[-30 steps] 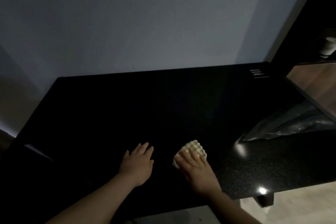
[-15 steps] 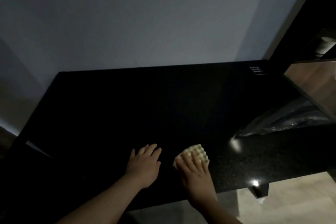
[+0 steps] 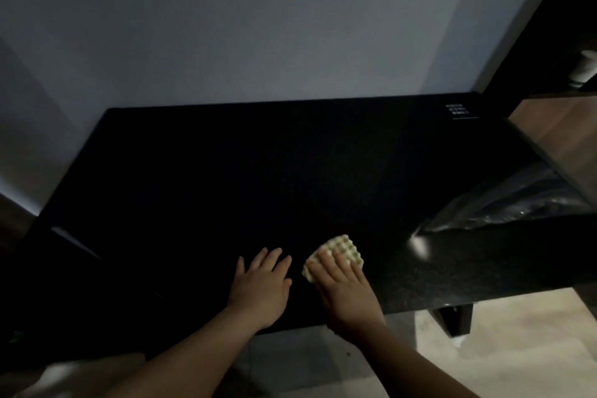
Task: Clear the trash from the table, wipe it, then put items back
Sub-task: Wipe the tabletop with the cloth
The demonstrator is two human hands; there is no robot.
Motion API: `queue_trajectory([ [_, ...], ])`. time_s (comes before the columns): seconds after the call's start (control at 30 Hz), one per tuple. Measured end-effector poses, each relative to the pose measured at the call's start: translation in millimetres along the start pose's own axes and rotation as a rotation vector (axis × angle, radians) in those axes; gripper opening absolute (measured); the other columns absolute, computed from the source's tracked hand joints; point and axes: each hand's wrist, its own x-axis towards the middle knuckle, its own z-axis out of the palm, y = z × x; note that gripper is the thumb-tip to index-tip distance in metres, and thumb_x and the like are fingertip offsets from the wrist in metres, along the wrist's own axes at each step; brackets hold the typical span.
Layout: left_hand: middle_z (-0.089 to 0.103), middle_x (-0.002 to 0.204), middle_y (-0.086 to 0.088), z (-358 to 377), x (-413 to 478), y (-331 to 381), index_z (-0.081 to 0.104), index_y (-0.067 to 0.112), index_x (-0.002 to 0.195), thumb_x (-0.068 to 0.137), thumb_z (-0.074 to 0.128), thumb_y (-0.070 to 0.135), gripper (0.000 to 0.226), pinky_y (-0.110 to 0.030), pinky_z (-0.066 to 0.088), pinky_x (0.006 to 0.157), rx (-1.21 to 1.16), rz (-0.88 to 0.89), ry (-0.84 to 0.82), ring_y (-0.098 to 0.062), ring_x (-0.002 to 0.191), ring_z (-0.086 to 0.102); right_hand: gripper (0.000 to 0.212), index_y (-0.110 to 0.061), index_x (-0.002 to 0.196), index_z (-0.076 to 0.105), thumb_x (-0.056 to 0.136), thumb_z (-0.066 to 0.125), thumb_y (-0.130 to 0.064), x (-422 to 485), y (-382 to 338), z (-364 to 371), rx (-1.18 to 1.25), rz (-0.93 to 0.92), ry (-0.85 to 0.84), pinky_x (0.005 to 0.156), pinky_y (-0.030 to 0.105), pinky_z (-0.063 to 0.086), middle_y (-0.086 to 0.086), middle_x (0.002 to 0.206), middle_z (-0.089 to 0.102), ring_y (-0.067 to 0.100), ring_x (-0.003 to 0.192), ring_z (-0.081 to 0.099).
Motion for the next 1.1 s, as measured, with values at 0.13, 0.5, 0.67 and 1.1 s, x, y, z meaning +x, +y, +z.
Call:
queue_trajectory([
  [0.13, 0.000, 0.160, 0.007, 5.4, -0.2, 29.8, 0.010, 0.023, 0.152, 0.104, 0.017, 0.037, 0.051, -0.044, -0.002, 0.120, -0.042, -0.066, 0.054, -0.014, 0.148, -0.005, 0.054, -0.033, 0.120, 0.062, 0.074, 0.034, -0.037, -17.4, 50.6, -0.2, 0.039, 0.004, 0.018, 0.106, 0.031, 0.017, -0.006, 0.125, 0.063, 0.019, 0.114, 0.062],
  [0.5, 0.001, 0.160, 0.007, 21.0, 13.8, 110.6, 0.012, 0.027, 0.152, 0.103, 0.020, 0.037, 0.050, -0.041, 0.005, 0.120, -0.105, -0.224, 0.106, -0.015, 0.148, -0.003, 0.050, -0.033, 0.150, 0.003, 0.102, 0.015, -0.033, -67.4, 250.5, -3.7, 0.201, 0.318, 0.046, 0.117, 0.035, 0.004, -0.003, 0.160, -0.005, 0.018, 0.147, -0.006],
  [0.67, -0.001, 0.160, 0.007, 21.8, 6.0, 113.4, 0.010, 0.026, 0.152, 0.103, 0.021, 0.036, 0.051, -0.042, 0.005, 0.119, -0.116, -0.218, 0.076, -0.014, 0.148, -0.004, 0.049, -0.032, 0.151, 0.009, 0.102, 0.016, -0.036, -64.5, 234.3, -0.9, 0.328, 0.397, 0.096, 0.118, 0.040, 0.002, -0.002, 0.160, -0.002, 0.021, 0.147, -0.005],
  [1.1, -0.021, 0.157, 0.008, 32.0, -25.9, 49.5, -0.010, 0.028, 0.151, 0.095, 0.032, 0.058, 0.076, -0.040, -0.008, 0.118, -0.045, -0.141, 0.055, -0.014, 0.144, -0.021, 0.054, -0.029, 0.151, 0.000, 0.102, 0.019, -0.041, -33.9, 114.0, -6.9, 0.285, 0.142, -0.018, 0.118, 0.039, -0.001, 0.000, 0.160, -0.009, 0.023, 0.146, -0.013],
])
